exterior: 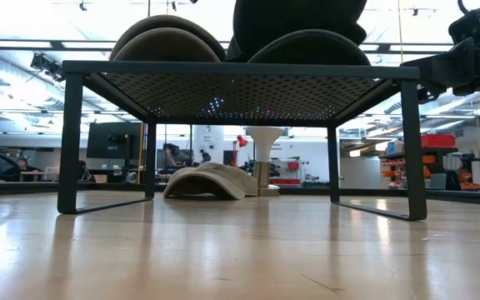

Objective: Pick & Place hat
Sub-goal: Stack the black cap on the black cap on the shelf, then stack the brown cap into the stack of brown caps on the shelf

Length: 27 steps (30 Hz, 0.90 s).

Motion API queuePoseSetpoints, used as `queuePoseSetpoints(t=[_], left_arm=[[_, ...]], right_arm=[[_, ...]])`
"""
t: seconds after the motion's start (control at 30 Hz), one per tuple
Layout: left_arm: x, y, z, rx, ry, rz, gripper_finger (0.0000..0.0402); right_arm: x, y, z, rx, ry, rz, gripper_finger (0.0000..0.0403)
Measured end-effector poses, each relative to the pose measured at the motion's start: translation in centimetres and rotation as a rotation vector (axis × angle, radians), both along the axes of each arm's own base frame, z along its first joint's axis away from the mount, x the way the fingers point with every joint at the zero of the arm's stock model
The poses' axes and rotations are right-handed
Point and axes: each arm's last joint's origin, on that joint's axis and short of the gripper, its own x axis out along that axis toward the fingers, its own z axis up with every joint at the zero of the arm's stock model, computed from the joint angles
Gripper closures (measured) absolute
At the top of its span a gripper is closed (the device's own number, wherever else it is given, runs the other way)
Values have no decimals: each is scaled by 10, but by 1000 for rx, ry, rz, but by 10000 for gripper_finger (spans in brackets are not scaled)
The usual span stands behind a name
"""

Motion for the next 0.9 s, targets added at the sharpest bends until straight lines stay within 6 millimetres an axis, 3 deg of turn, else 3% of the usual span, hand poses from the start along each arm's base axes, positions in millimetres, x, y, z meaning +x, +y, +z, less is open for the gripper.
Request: queuePoseSetpoints(t=[0.5, 0.9], left_arm=[[0, -1, 1, -32, -12, -5, 304], [3, -1, 8, -28, -96, 36, 296]], right_arm=[[0, 0, 0, 0, 0, 0, 388], [0, 0, 0, 0, 0, 0, 388]])
